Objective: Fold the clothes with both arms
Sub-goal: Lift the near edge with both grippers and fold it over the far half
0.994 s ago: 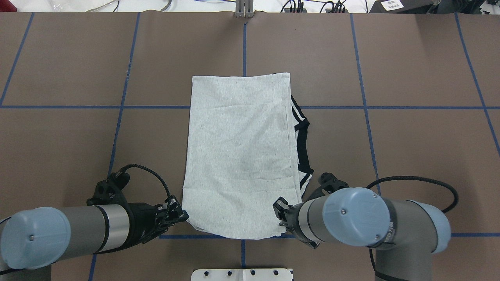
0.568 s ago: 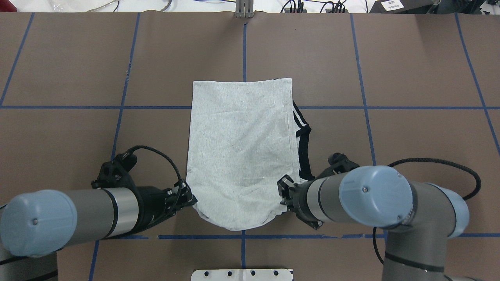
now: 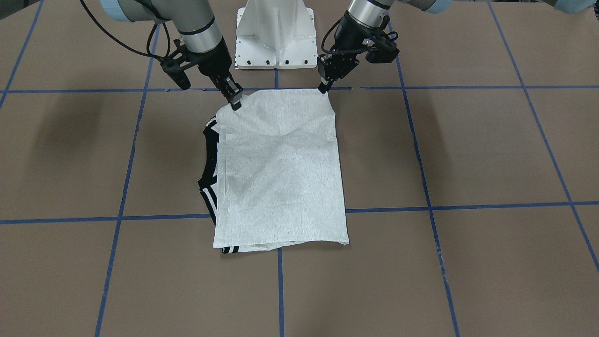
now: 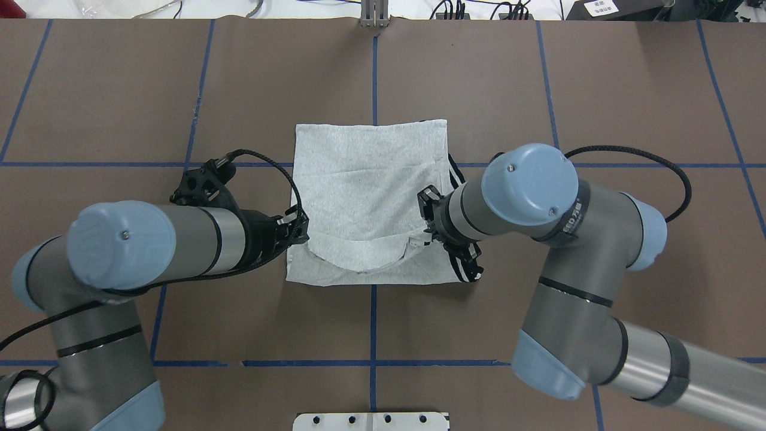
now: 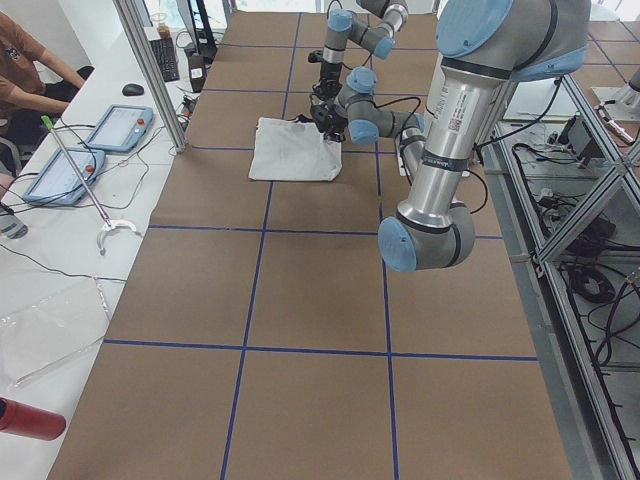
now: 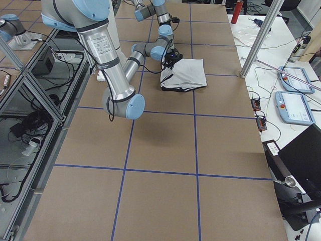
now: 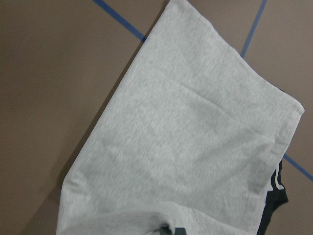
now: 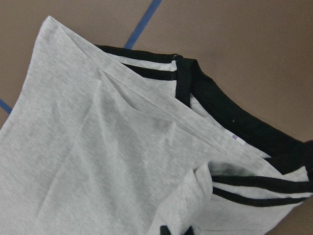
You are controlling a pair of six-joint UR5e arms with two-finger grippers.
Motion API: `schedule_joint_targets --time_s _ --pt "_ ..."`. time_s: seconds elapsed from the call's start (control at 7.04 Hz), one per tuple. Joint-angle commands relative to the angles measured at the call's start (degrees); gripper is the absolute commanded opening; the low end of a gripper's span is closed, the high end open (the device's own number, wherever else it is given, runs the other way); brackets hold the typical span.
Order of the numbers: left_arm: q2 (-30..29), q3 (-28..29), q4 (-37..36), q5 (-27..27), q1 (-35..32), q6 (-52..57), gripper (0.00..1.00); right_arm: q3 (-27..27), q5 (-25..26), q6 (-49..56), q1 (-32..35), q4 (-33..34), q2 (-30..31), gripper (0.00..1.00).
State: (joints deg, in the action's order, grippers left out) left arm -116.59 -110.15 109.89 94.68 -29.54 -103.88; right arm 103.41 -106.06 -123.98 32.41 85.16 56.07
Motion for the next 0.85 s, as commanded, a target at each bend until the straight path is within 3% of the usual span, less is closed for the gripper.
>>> schedule_joint_targets --time_s 0.0,0.28,0.57,0.71 --pt "-3.6 6.9 0.7 0.1 -5.0 5.9 0.0 -11.9 -2.4 2.7 4.6 -3.0 -7.3 0.0" --pt "-5.0 15.8 8.9 0.1 -6.8 8.2 0.0 -20.1 -3.9 4.8 7.4 -12.7 -7.7 0.0" --pt "-6.5 22.7 14.8 -0.1 -7.7 8.3 0.0 -25.5 -4.4 5.7 7.8 -15.4 -10.0 0.0" --pt "-7.0 25.1 17.2 -0.4 -8.3 8.4 0.0 -29.8 -4.7 6.5 9.1 -20.2 -10.6 0.38"
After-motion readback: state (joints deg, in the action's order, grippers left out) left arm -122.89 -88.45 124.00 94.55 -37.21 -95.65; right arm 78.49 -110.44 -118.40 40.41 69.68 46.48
